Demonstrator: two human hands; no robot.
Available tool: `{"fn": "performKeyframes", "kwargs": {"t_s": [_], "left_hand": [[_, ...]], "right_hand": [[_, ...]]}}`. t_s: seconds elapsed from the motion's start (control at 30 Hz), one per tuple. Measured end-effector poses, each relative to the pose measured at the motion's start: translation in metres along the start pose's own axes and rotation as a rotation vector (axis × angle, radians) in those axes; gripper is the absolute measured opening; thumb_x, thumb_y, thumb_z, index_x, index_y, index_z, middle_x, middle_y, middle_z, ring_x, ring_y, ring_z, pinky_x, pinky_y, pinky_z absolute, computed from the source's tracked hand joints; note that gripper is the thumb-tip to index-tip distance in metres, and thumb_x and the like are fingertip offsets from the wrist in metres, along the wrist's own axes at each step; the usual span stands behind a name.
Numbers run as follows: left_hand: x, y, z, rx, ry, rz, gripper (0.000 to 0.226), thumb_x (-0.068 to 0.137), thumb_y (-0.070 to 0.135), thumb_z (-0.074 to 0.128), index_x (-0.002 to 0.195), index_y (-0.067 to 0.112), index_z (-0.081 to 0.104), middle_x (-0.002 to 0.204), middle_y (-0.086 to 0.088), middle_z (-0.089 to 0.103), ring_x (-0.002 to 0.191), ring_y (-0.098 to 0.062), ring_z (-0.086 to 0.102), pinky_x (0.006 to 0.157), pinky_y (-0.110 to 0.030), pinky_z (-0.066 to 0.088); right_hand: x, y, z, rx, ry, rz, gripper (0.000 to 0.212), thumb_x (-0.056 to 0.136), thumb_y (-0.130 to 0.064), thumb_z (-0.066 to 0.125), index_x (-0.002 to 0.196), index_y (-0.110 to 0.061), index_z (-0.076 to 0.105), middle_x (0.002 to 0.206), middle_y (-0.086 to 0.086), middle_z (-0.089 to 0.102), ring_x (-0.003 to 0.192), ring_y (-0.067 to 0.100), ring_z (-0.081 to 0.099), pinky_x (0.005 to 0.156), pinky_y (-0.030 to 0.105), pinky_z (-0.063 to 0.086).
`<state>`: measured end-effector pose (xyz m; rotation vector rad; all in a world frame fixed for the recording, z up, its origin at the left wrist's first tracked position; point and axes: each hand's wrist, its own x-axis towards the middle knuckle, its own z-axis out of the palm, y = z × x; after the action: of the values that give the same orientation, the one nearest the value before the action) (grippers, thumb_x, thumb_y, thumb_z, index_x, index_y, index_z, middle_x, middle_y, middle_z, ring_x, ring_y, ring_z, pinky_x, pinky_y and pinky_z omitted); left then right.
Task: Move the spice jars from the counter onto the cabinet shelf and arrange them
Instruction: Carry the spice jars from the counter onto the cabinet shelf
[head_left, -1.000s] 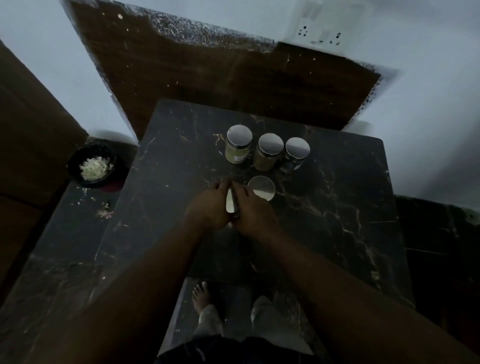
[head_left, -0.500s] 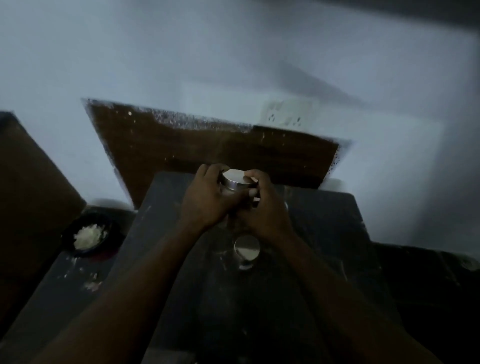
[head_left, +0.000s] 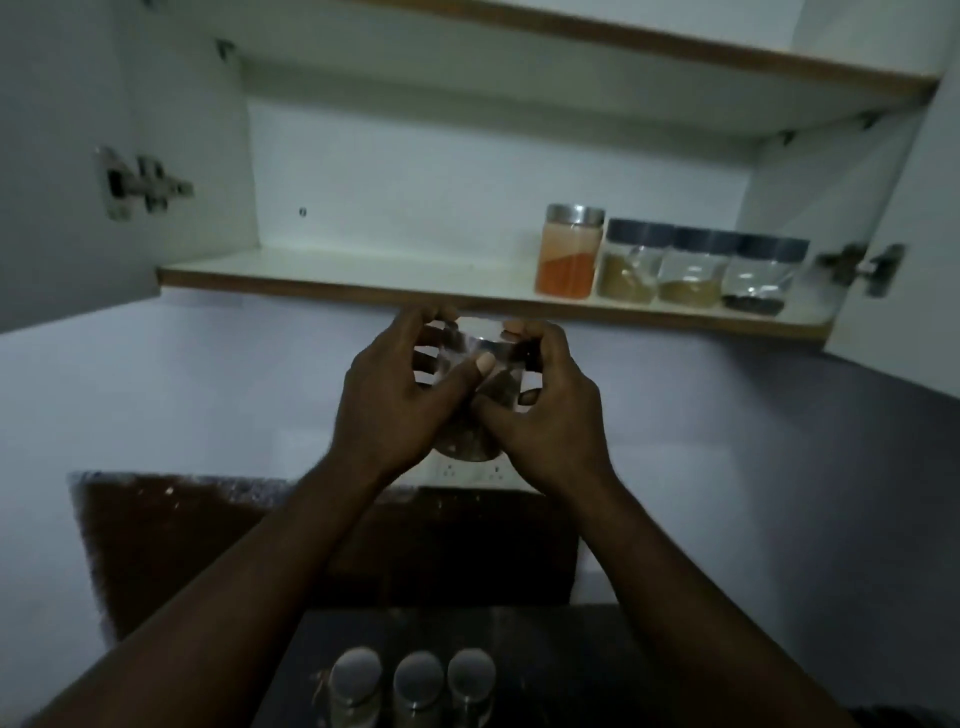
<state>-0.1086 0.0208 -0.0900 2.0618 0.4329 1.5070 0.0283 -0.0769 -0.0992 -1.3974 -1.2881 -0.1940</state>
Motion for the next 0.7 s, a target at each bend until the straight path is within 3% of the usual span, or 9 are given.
{"fn": "performKeyframes", "kwargs": {"t_s": [0.2,0.3,0.43,0.57,0.7], "left_hand": [[0.067,0.031,0.01,-0.003,0.063,0.061,0.043,0.082,0.066,0.066,0.118,0.046,0.054,0.104,0.023,0.069,0.087,0.001,0.07,0.068,-0.021,0.058],[0.099,0.038,0.013,0.003,0.069,0.047,0.043,0.081,0.065,0.066,0.118,0.045,0.054,0.104,0.018,0.07,0.084,-0.002,0.071,0.07,-0.031,0.061],[0.138,0.034,0.023,-0.007,0.016,-0.07,0.043,0.082,0.061,0.067,0.12,0.045,0.053,0.113,0.01,0.069,0.089,-0.013,0.073,0.073,-0.047,0.063],[0.168,0.028,0.037,0.076,0.017,-0.072,0.05,0.084,0.062,0.062,0.127,0.039,0.051,0.122,0.008,0.07,0.098,-0.018,0.071,0.09,-0.044,0.057],[0.191,0.018,0.049,0.141,-0.015,-0.092,0.052,0.085,0.059,0.061,0.131,0.037,0.048,0.127,0.007,0.068,0.103,-0.019,0.069,0.094,-0.044,0.055]], "right_hand": [[0.069,-0.019,-0.031,-0.08,0.045,-0.146,0.061,0.074,-0.054,0.075,0.128,-0.042,0.048,0.116,-0.021,0.061,0.108,0.005,0.06,0.079,0.032,0.059],[0.105,-0.023,-0.039,-0.161,0.051,-0.18,0.058,0.072,-0.056,0.075,0.122,-0.043,0.048,0.109,-0.022,0.061,0.101,0.01,0.063,0.076,0.037,0.059],[0.146,-0.022,-0.041,-0.256,0.003,-0.169,0.056,0.068,-0.06,0.067,0.115,-0.039,0.046,0.102,-0.016,0.065,0.078,0.005,0.065,0.064,0.035,0.057],[0.183,-0.015,-0.04,-0.355,-0.031,-0.18,0.055,0.068,-0.055,0.068,0.114,-0.032,0.047,0.102,-0.015,0.064,0.075,0.002,0.059,0.06,0.025,0.046],[0.209,0.001,-0.035,-0.462,-0.043,-0.145,0.045,0.072,-0.048,0.07,0.107,-0.03,0.047,0.101,-0.009,0.064,0.079,0.011,0.06,0.062,0.03,0.048]]}}
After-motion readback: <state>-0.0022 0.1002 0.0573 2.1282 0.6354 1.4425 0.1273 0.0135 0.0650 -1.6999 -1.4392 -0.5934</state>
